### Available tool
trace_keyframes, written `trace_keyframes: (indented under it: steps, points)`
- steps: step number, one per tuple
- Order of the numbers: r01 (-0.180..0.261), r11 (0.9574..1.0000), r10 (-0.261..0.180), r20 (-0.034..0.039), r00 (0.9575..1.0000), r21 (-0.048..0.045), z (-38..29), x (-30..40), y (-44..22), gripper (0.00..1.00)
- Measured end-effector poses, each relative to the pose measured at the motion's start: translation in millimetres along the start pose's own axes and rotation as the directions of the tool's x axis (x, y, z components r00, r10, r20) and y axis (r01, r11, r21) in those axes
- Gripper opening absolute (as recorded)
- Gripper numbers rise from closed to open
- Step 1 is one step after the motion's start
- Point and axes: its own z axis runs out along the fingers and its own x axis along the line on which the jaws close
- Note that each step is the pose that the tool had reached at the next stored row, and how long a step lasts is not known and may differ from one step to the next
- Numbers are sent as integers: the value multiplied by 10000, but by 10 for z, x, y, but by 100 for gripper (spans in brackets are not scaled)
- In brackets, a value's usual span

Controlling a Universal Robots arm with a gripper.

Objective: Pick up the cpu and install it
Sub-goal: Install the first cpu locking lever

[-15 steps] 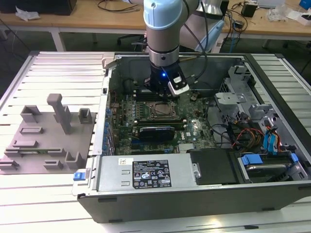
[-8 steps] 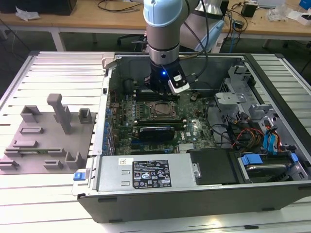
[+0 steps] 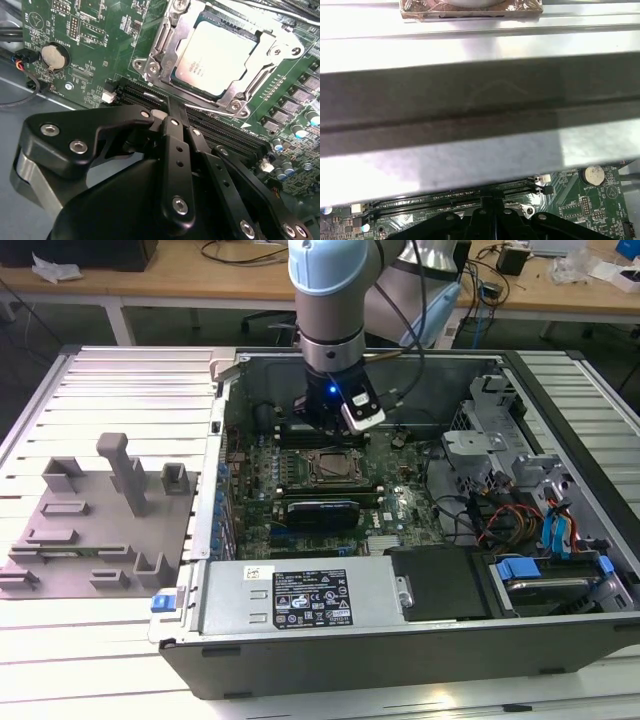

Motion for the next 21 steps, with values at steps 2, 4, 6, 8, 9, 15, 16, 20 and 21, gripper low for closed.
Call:
trace_keyframes:
  steps: [2, 4, 6, 8, 9, 15, 16, 20, 21]
  points:
    - [-4, 10000, 4, 62, 10000, -5, 4, 12, 4, 11]
    - [-29, 10000, 29, 151, 9999, -10, 12, 19, 6, 11]
    - [-61, 10000, 61, 256, 9997, -16, 20, 25, 5, 11]
    - [-95, 10000, 96, 323, 9994, -18, 25, 37, 3, 11]
    - [-113, 9999, 114, 352, 9993, -20, 28, 47, 3, 11]
    - [-180, 9998, 180, 451, 9988, -25, 43, 92, 7, 11]
    - [-233, 9997, 234, 466, 9986, -18, 46, 92, 6, 11]
    - [-887, 9960, 882, 581, 9944, 62, 53, 93, 5, 11]
    - [-1021, 9947, 1015, 605, 9930, 78, 54, 94, 5, 11]
